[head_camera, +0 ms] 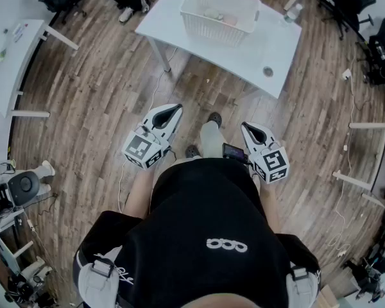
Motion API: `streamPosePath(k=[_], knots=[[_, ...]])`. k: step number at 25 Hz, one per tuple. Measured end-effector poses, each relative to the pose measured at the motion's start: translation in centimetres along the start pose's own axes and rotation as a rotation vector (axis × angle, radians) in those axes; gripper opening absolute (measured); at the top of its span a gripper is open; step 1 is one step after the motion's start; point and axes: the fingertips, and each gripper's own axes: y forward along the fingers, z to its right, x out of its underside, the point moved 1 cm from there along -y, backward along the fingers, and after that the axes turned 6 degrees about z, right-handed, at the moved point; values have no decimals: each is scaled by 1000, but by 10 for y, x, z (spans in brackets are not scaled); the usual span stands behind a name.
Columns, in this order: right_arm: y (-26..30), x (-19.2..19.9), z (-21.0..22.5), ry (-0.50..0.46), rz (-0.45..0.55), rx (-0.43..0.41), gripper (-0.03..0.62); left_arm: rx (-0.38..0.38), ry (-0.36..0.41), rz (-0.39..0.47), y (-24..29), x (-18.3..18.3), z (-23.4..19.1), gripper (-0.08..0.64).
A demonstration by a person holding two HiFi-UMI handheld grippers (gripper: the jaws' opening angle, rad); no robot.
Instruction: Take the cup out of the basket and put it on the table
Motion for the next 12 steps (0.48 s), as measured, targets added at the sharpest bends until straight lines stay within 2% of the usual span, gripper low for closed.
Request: streamPosePath(k=[6,12], knots=[[1,-1,13,3,4,26,25,33,15,-7,14,0,-2,8],[26,-9,59,31,46,17,25,46,18,-23,54,4,-21,8]])
